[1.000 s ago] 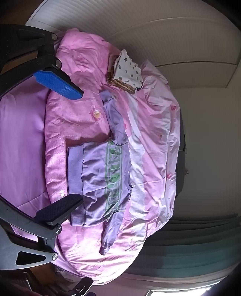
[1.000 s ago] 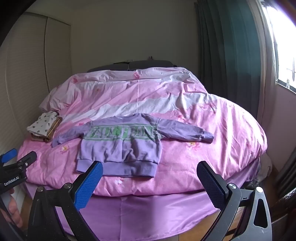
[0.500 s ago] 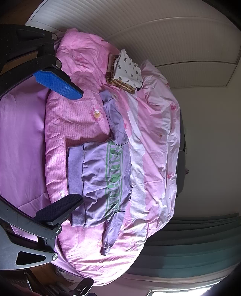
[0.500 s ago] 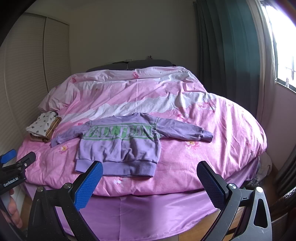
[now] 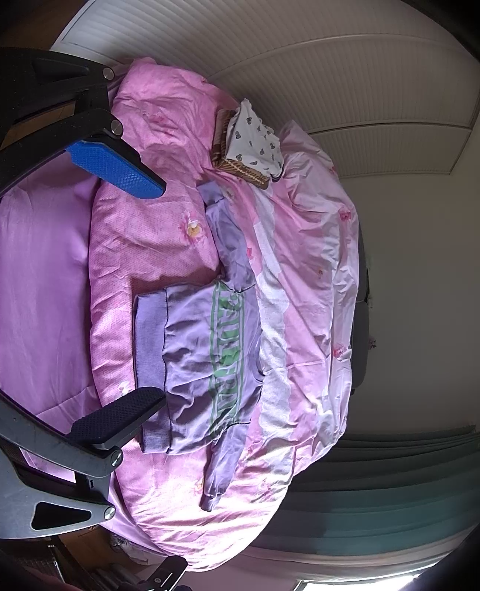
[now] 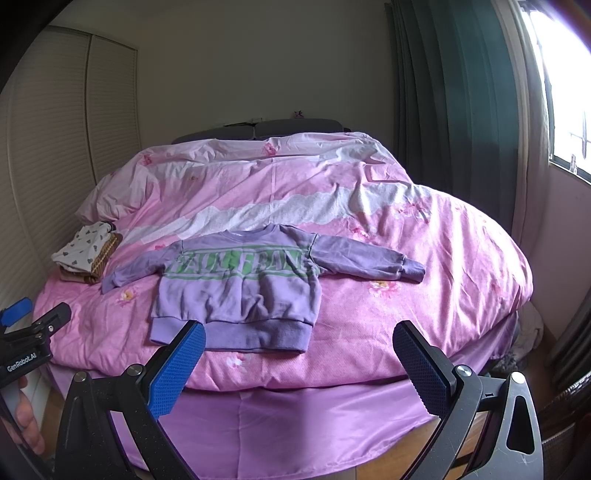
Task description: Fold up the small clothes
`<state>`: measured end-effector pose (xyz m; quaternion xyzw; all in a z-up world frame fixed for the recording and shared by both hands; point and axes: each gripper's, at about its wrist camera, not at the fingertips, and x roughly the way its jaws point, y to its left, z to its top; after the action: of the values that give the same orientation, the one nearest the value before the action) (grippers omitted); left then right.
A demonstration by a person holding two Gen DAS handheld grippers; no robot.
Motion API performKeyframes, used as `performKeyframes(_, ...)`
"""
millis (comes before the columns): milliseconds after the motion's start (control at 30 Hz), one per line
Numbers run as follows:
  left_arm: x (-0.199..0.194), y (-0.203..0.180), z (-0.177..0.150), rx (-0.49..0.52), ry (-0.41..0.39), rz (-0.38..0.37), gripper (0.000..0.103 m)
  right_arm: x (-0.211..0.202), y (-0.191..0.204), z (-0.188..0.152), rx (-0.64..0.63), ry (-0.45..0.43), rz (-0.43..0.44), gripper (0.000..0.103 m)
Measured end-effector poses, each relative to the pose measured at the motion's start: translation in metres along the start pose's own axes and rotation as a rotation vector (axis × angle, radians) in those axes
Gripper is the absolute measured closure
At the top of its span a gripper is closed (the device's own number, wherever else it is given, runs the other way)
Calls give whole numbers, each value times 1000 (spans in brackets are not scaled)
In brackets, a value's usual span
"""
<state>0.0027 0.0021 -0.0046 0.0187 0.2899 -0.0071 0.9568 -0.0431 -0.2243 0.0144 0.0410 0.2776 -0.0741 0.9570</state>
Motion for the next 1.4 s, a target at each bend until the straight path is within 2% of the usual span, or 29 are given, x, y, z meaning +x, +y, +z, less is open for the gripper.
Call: performKeyframes(1400,0,-1,0,4,-1,3,0,2,-1,0,2,4,1,0)
